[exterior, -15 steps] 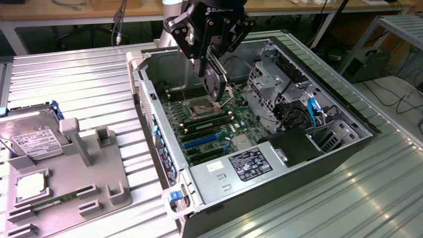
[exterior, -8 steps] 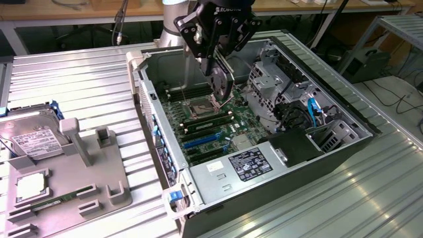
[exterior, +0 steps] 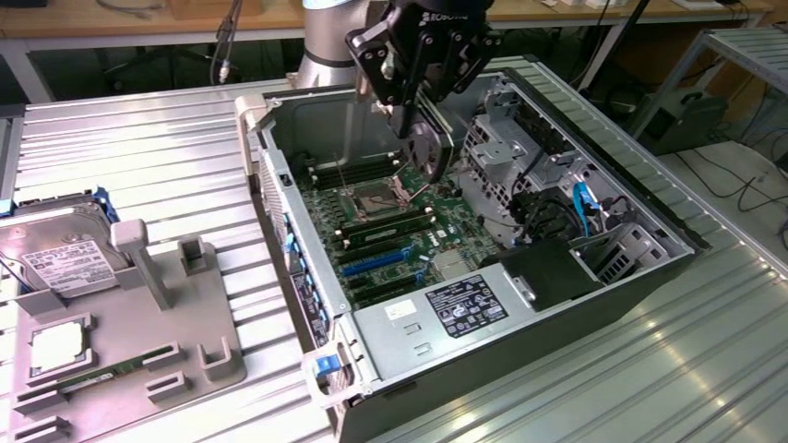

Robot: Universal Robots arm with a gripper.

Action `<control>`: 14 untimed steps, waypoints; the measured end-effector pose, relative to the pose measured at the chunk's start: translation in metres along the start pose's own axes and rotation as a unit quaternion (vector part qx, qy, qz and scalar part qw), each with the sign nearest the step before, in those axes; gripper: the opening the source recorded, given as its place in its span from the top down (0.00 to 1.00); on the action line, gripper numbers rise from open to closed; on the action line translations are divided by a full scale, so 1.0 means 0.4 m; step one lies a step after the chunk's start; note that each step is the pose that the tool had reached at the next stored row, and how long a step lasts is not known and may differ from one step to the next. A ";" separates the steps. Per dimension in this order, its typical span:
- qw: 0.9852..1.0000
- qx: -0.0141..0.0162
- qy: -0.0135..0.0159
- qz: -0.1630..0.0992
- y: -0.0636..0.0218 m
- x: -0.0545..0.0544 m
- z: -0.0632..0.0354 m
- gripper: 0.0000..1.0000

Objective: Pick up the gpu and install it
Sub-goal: 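Pick up the gpu and move the gpu toward the slot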

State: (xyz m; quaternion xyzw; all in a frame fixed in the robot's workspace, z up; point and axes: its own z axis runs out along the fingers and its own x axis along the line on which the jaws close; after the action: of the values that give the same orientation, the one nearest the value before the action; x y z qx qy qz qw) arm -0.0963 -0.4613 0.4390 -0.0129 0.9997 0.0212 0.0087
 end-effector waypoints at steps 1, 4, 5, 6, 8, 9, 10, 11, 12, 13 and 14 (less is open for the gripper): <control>1.000 0.000 0.000 0.000 0.000 -0.005 0.000 0.72; 1.000 0.000 0.000 0.000 0.000 -0.020 0.000 0.72; 1.000 0.000 0.000 0.000 -0.001 -0.025 0.000 0.72; 1.000 0.000 0.000 0.000 -0.001 -0.030 0.000 0.72; 1.000 0.000 0.000 0.000 -0.001 -0.041 0.001 0.72; 1.000 0.000 0.000 0.000 -0.001 -0.046 0.001 0.72; 1.000 0.000 0.000 0.000 -0.001 -0.050 0.001 0.72; 1.000 0.000 0.000 0.000 -0.001 -0.054 0.001 0.72; 1.000 0.000 0.000 0.000 -0.002 -0.058 0.001 0.72; 1.000 0.000 0.000 0.000 -0.002 -0.062 0.001 0.72; 1.000 0.000 0.000 0.000 -0.002 -0.066 0.001 0.72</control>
State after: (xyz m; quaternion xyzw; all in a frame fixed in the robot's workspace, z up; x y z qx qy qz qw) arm -0.0698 -0.4613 0.4390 -0.0129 0.9997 0.0212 0.0087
